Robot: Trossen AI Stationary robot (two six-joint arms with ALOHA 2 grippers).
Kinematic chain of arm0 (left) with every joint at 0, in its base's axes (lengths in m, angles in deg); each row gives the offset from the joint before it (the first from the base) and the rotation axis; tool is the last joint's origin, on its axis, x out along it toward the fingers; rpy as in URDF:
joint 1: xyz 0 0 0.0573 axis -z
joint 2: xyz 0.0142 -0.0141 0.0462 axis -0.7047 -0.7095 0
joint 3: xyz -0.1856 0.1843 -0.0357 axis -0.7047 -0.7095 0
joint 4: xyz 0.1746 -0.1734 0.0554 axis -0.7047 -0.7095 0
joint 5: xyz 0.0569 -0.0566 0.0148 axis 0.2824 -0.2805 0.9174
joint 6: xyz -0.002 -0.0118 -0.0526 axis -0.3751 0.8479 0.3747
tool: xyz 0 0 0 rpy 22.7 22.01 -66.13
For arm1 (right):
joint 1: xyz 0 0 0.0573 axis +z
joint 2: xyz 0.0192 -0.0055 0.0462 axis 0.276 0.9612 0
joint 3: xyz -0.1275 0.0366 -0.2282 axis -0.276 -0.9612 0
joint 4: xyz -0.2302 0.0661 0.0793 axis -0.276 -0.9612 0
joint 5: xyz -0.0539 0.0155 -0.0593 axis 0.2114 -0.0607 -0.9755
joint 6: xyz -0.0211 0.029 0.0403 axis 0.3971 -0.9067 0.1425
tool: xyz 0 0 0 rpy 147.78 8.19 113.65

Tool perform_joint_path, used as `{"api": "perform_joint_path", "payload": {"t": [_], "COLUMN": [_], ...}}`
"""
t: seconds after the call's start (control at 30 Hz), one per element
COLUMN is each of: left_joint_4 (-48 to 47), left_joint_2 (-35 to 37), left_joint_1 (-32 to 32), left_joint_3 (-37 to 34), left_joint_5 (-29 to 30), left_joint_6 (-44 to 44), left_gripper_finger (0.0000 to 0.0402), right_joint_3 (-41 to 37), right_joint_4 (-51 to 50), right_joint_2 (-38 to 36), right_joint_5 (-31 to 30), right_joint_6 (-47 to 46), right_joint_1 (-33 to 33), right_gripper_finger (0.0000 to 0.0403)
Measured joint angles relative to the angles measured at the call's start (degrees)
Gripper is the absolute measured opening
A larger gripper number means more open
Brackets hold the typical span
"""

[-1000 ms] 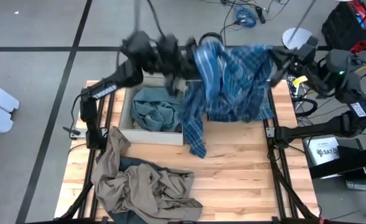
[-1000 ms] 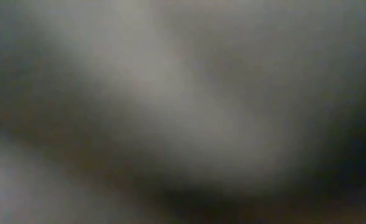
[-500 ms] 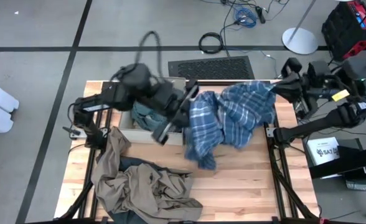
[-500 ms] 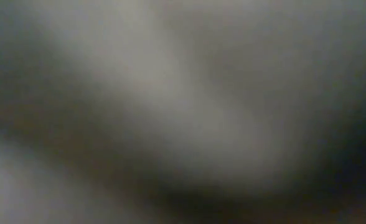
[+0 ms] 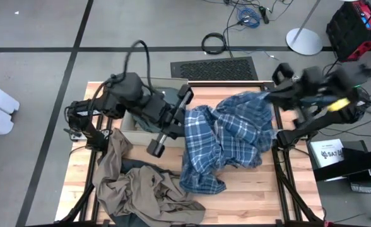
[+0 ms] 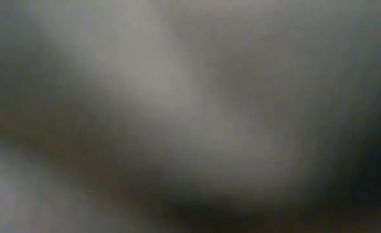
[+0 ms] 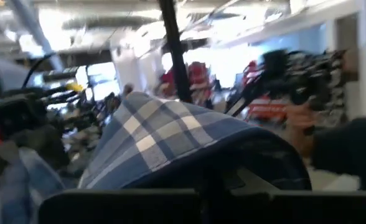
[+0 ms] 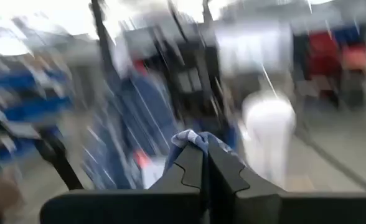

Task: Sort clothes
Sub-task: Put the blue long sleeve into the white laundry bin

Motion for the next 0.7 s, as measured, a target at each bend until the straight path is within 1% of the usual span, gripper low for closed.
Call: {"api": "perform_joint_path", "payload": {"t": [0.07,0.13,0.23,0.3,0.37,0.47,0.6,0.7], "left_joint_4": [-3.2,-3.9,-4.3,-2.4,-1.3,0.4,3.2,5.9], "left_joint_2": [-0.2,-0.5,-0.9,-1.1,-1.4,-2.2,-3.2,-4.6], "left_joint_1": [-0.2,-0.8,-2.0,-3.2,-4.3,-5.4,-5.3,-4.5], "left_joint_3": [-0.1,-1.6,-4.6,-7.7,-11.5,-17.6,-24.4,-28.1], "left_joint_5": [2.2,4.4,5.8,5.9,5.9,6.2,6.2,7.1], "left_joint_6": [-1.1,-1.9,-2.2,-1.2,0.3,2.0,2.3,2.4], "left_gripper_finger": [0.0002,0.0002,0.0002,0.0002,0.0002,0.0002,0.0002,0.0002], "right_joint_3": [0.0,-0.4,-3.7,-8.4,-15.1,-27.1,-42.3,-50.8], "right_joint_4": [-8.0,-16.2,-22.6,-25.6,-25.8,-23.5,-13.0,-6.2], "right_joint_2": [0.7,1.4,-0.4,-2.9,-5.6,-9.5,-12.4,-12.1], "right_joint_5": [-3.2,-9.9,-21.4,-25.6,-26.2,-25.1,-23.5,-23.2], "right_joint_6": [-2.1,-5.3,-11.4,-17.1,-24.4,-35.4,-45.9,-51.7], "right_joint_1": [0.0,0.2,1.7,2.4,2.7,4.3,8.1,10.7], "right_gripper_finger": [0.0000,0.0000,0.0000,0.0000,0.0000,0.0000,0.0000,0.0000]}}
